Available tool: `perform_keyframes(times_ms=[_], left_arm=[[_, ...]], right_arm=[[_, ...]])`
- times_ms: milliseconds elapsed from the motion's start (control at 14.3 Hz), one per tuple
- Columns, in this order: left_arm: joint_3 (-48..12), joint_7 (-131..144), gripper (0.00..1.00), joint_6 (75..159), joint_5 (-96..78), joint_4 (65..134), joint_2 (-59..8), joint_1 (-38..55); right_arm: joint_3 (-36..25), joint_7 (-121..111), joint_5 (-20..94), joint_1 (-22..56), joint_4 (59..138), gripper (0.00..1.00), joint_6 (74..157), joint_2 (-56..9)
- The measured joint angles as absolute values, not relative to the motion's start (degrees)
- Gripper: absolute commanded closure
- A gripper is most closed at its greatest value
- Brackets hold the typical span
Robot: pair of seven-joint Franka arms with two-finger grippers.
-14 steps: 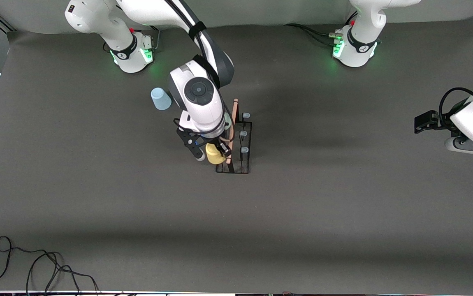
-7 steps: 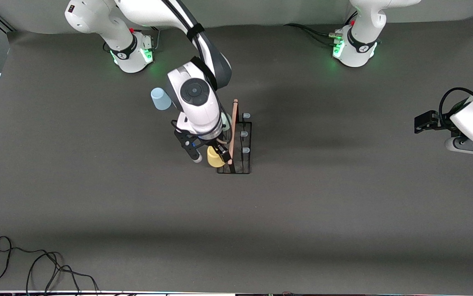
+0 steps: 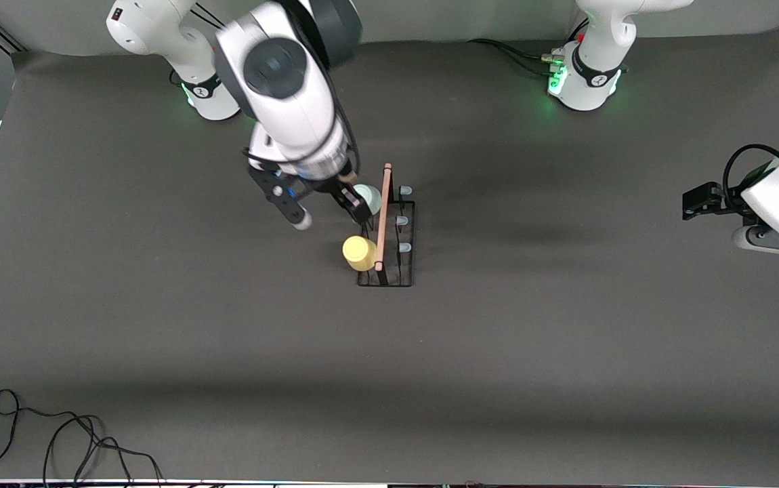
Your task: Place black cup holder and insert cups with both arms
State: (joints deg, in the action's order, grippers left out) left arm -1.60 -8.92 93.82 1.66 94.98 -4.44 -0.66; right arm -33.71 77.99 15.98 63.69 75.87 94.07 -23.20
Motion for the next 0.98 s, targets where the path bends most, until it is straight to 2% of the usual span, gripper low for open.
perform_keyframes(times_ms=[210, 349, 489, 698, 978], left_arm=[[-1.6, -8.9, 0.0, 93.8, 1.7, 95.0, -4.4, -0.7], [-1.6, -8.9, 0.0, 93.8, 1.7, 95.0, -4.4, -0.7], [-1.6, -8.9, 0.0, 93.8, 1.7, 95.0, -4.4, -0.7], [-1.6, -8.9, 0.0, 93.8, 1.7, 95.0, -4.4, -0.7], [-1.6, -8.9, 0.0, 93.8, 1.7, 95.0, -4.4, -0.7]], right_arm=[[-37.2, 64.8, 13.4, 62.5, 75.7, 0.0, 88.3, -18.9], [-36.6, 54.3, 10.1, 58.2, 77.7, 0.0, 87.2, -15.0], [-32.0, 44.6, 6.5, 50.2, 81.7, 0.0, 87.2, -9.9], [-21.8, 31.6, 3.4, 35.5, 87.1, 0.0, 87.2, -3.7], [-10.2, 15.1, 3.0, 16.4, 89.0, 0.0, 87.1, -1.6]])
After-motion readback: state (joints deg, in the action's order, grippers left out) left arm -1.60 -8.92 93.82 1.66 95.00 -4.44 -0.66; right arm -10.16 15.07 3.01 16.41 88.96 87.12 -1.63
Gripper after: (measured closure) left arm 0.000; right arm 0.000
